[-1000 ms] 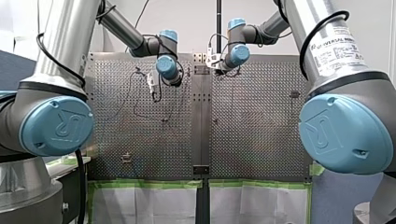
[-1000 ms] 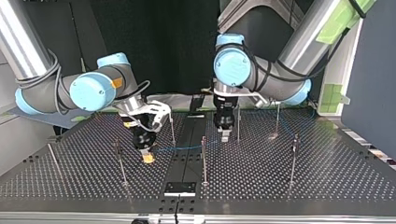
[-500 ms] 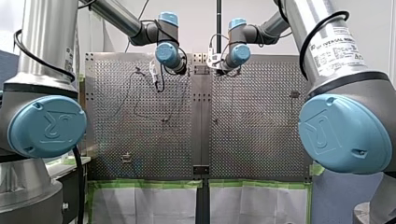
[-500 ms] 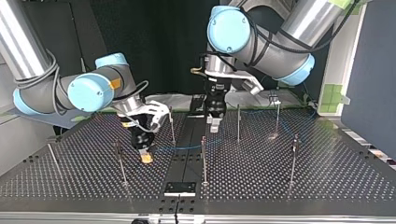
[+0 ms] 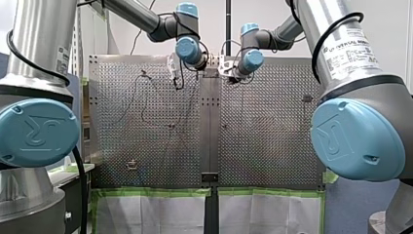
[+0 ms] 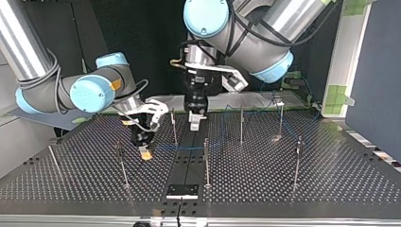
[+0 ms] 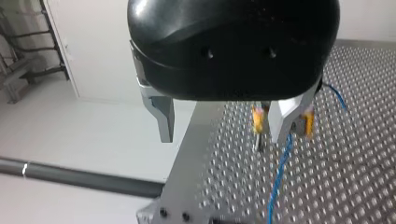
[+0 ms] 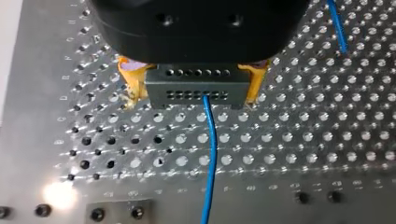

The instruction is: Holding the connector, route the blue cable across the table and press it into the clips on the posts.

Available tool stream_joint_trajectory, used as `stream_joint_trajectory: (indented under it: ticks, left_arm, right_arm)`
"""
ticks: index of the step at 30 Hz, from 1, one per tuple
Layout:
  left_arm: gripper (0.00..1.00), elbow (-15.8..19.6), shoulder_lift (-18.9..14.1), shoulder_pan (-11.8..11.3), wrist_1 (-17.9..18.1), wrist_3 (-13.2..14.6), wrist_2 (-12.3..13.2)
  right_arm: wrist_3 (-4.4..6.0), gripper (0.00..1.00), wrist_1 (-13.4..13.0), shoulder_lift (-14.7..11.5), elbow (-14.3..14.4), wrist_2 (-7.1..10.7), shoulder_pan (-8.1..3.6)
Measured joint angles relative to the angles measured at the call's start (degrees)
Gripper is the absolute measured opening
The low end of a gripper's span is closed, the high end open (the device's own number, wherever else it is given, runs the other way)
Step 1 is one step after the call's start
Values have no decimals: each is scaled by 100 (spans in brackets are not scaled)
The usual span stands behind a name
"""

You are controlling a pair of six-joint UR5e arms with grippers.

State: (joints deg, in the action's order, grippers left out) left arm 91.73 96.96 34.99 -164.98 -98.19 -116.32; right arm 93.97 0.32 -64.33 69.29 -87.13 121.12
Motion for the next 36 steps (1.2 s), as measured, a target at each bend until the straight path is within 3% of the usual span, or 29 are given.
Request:
stream_joint_trajectory:
  ticks: [8,21,28,36]
  left_arm:
    - [100,-175,52,142,-37,90,-42]
    - [100,-617,637,182,-235,423,-356]
    - [100,-954,990,180,-104,603,-567]
    - [100,-1338,1343,148,-49,751,-638]
  right_arm:
    - [0,1,1,2,79,-3,-75]
    - [-7,1,2,2,223,-6,-188]
    - [-10,1,2,9,230,-6,-276]
    - [-24,1,2,11,231,-7,-336]
